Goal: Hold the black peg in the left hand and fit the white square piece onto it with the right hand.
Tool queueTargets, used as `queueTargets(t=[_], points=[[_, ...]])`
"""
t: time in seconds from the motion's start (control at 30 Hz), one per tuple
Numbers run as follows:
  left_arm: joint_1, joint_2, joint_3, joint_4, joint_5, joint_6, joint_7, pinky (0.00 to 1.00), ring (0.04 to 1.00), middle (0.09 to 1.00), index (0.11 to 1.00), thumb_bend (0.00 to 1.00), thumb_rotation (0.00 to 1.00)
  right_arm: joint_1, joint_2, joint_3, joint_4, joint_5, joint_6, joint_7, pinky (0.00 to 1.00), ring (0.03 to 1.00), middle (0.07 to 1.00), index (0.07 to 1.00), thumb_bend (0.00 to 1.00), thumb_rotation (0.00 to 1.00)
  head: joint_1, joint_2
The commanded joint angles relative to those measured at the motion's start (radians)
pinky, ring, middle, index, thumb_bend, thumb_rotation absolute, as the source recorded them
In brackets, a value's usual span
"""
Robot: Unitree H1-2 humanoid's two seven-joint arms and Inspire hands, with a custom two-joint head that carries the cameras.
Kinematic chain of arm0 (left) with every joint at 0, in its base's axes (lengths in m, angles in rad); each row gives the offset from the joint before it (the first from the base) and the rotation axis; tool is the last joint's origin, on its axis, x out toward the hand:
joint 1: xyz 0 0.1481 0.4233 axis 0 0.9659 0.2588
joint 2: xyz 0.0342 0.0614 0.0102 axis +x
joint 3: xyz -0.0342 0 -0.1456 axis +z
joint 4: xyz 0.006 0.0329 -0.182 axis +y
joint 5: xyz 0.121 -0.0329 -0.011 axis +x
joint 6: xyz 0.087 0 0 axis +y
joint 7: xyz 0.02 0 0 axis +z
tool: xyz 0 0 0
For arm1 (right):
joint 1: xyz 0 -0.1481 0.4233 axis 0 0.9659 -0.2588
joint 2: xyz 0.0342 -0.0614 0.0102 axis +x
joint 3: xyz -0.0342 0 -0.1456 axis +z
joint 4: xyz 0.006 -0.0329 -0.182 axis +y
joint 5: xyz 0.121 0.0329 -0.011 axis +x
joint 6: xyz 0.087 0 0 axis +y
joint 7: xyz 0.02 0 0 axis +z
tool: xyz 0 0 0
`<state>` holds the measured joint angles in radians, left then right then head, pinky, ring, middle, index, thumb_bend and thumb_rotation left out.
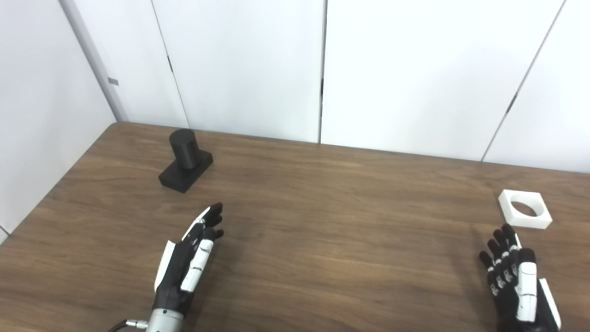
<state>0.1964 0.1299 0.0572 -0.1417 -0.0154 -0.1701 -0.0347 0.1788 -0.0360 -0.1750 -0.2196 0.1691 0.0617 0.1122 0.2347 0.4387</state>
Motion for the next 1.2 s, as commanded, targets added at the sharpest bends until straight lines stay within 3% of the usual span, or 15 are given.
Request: queueTargets(t=[0.0,0.77,1.0,1.17], points=[[0.039,-0.053,-0.028,0.037,0.003,-0.026,0.008,0.85,0.919,0.929,0.895,0.59,0.87,0.101,-0.034,0.008,-0.006,-0.001,-0.029,0.020,1.00,1.000,1.000,1.000,0.58,1.00,0.006,-0.003],[0.040,-0.056,-0.039,0.034,0.036,-0.020,0.019,0.86,0.931,0.941,0.905,0.57,0.86,0.105,-0.039,0.001,-0.014,0.002,-0.020,0.033,1.00,1.000,1.000,1.000,0.68,1.00,0.003,-0.002],[0.065,-0.057,-0.043,-0.022,0.100,-0.003,0.044,0.93,0.947,0.956,0.929,0.47,0.49,0.111,-0.046,-0.006,-0.022,0.005,-0.015,0.037,1.00,1.000,1.000,1.000,0.69,1.00,0.002,-0.001],[0.042,-0.050,-0.002,-0.107,0.211,0.027,0.123,0.84,0.921,0.933,0.911,0.58,0.36,0.121,-0.049,-0.007,-0.032,0.003,-0.020,0.040,1.00,1.000,1.000,1.000,0.68,1.00,0.005,0.005]])
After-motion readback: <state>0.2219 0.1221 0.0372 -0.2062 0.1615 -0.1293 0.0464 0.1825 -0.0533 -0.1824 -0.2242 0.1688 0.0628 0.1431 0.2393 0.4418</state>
